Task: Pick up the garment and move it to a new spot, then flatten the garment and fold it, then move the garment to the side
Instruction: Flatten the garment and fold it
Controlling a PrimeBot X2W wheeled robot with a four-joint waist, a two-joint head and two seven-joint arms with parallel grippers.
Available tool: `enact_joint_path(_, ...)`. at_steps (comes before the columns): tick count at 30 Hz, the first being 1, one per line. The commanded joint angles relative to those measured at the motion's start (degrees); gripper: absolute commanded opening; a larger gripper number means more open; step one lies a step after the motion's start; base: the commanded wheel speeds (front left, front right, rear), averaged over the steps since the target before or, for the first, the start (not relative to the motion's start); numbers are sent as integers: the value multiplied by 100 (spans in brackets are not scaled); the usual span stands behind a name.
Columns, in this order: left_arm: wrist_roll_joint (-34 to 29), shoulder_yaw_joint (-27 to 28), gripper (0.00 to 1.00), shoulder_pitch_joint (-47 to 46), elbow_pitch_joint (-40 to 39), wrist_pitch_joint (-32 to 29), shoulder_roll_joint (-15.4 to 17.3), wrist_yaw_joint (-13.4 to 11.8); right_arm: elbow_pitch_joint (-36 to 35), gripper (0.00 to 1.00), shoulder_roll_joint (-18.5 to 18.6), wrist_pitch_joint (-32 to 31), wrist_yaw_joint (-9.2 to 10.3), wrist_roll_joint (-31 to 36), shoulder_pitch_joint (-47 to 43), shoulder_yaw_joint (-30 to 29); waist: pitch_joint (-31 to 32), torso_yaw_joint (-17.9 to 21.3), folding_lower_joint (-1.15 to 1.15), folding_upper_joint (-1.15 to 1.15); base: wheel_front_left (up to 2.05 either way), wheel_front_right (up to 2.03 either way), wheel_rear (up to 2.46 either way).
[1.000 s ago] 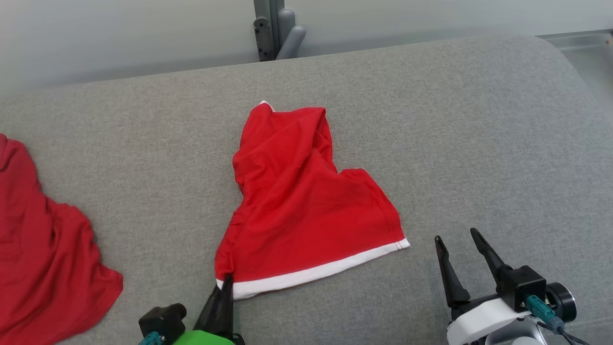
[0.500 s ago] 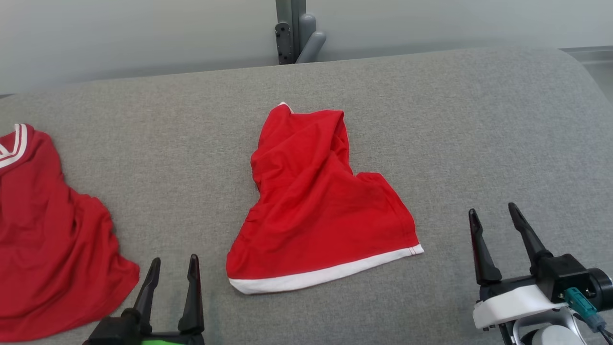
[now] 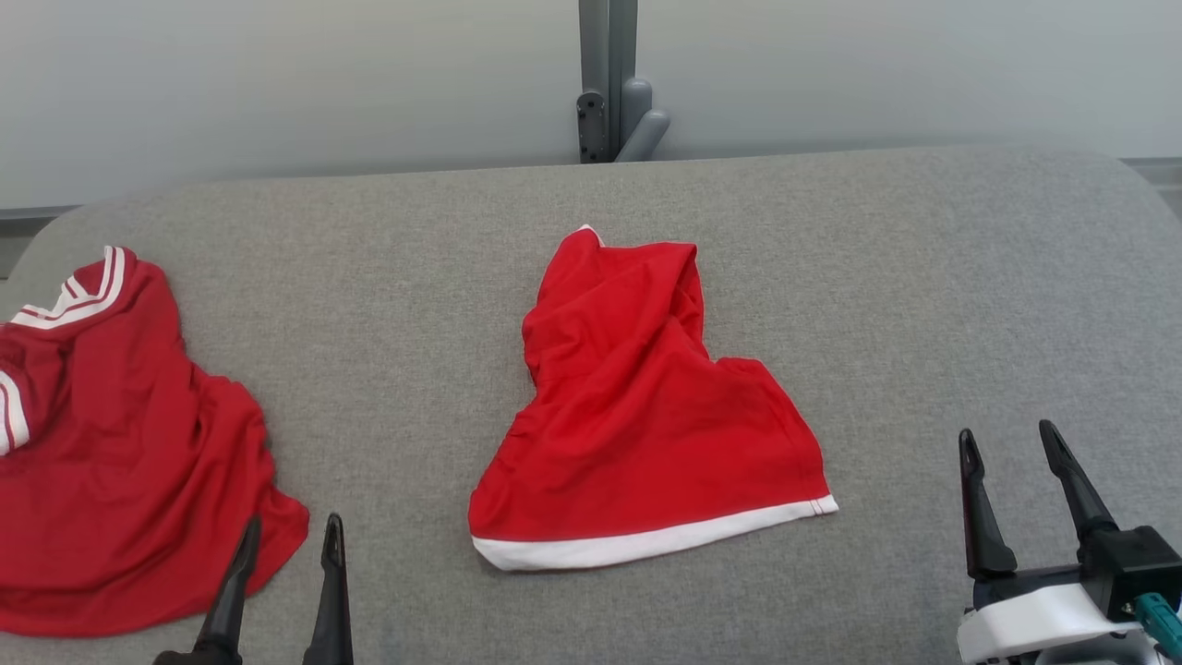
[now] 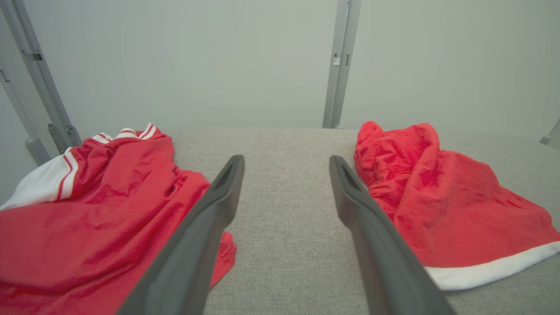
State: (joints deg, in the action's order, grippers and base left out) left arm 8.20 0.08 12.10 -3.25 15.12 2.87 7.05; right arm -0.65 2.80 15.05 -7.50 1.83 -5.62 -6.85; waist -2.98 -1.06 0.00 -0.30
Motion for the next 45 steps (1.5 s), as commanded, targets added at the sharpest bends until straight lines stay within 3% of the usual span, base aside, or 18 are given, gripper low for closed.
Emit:
enact_joint_path(1,-18,28,100,132,32,4,6,23,-6,100,19,20,1,60,-108,-25,104,-37,0,30,0,0,0)
enact_joint_path(12,129,-92,100,257,170,4,5,51,426,100,16,20,2,-37,-237,360,233,20,0,30,0,0,0)
enact_joint_path(19,512,-832,100,-463,1258,3,433,48,1982,100,185,-37,3,277,753,1100,-235,102,0,30,0,0,0)
enact_joint_path(25,884,-1270,100,-983,1741,4,776,48,3120,100,311,-384,4,238,1525,1594,-372,91,0,30,0,0,0)
enact_joint_path(37,1112,-1387,100,-1225,1928,4,771,49,3855,98,425,-191,4,-59,2019,2208,-443,81,0,30,0,0,0)
enact_joint_path(38,1118,-1422,100,-1230,1947,3,771,49,3889,86,416,-179,4,-80,2045,2248,-444,85,0,30,0,0,0)
enact_joint_path(39,1158,-1477,100,-1240,1965,3,766,49,3920,55,405,-165,4,-101,2072,2312,-446,88,0,30,0,0,0)
enact_joint_path(40,1192,-1520,100,-1262,1980,4,764,49,3945,42,399,-144,4,-126,2108,2354,-448,90,0,30,0,0,0)
enact_joint_path(42,1211,-1596,100,-1318,2019,4,772,49,3999,0,389,-125,4,-200,2161,2447,-454,90,0,30,0,0,0)
enact_joint_path(45,1257,-1726,100,-1370,2097,3,782,49,4067,0,418,-93,4,-307,2230,2479,-467,96,0,30,0,0,0)
